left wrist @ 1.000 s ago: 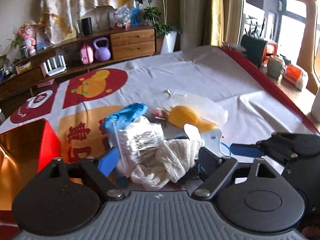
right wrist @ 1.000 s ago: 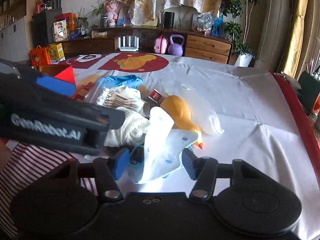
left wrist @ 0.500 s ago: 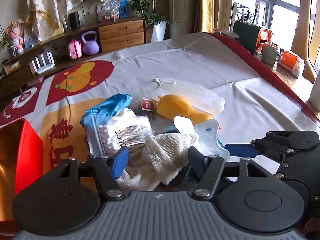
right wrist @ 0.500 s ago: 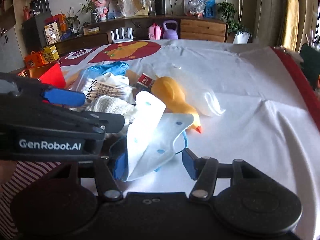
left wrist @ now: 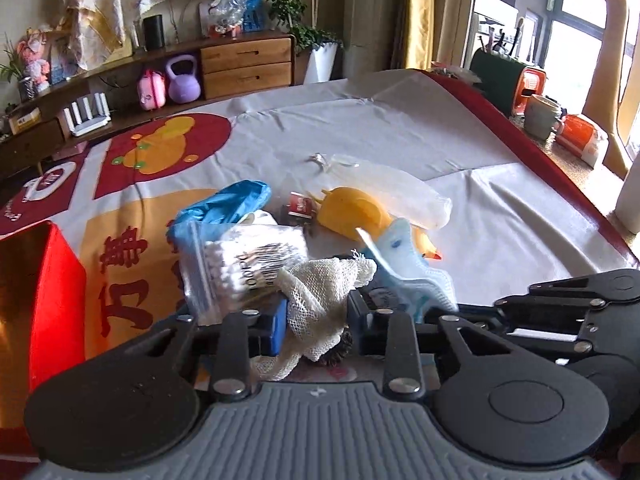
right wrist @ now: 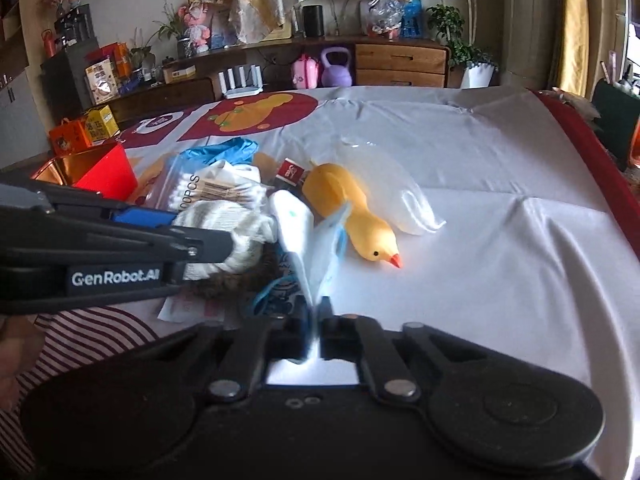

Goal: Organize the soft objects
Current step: 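Close the left gripper on the mesh bag while the right gripper grasps the mask strap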

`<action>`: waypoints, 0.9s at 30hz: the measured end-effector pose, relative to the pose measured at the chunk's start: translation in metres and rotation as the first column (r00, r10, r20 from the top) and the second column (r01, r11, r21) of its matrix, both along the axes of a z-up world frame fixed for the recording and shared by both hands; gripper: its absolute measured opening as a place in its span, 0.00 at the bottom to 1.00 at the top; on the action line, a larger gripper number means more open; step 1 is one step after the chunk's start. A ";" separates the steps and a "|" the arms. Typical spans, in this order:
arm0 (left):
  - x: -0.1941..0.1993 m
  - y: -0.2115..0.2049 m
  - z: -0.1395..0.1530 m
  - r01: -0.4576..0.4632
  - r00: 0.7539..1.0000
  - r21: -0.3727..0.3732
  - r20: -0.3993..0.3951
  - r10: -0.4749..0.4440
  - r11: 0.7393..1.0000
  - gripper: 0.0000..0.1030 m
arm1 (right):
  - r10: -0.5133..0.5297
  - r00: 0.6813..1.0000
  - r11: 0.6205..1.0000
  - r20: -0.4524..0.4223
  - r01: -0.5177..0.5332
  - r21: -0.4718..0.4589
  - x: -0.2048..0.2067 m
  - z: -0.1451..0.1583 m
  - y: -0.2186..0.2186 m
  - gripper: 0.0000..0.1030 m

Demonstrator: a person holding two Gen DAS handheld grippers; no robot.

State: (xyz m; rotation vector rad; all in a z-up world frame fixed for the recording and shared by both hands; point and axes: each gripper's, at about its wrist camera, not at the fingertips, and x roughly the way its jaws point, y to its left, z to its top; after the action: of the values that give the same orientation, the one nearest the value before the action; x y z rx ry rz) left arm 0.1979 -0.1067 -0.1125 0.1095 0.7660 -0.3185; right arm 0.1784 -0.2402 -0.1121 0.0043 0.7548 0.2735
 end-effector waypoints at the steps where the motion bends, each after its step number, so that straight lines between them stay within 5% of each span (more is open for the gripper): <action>1: -0.001 0.001 0.001 -0.005 1.000 0.003 0.004 0.005 1.000 0.27 | -0.004 1.000 1.000 -0.002 0.004 0.008 -0.001 0.001 -0.001 0.02; 17: -0.032 0.036 0.031 -0.103 0.995 -0.060 0.012 0.103 0.993 0.26 | -0.019 0.994 1.000 0.103 0.020 -0.012 -0.038 0.052 -0.006 0.02; 27: -0.056 0.075 0.059 -0.182 0.982 -0.090 0.029 0.186 0.979 0.26 | 0.084 0.985 0.996 0.153 -0.085 0.002 -0.051 0.091 0.018 0.02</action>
State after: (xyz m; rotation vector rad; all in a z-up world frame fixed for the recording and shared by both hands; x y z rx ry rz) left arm 0.1422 -0.0322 -0.0537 -0.0373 0.7183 -0.1727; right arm 0.1270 -0.2227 -0.0212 -0.0401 0.6019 0.3543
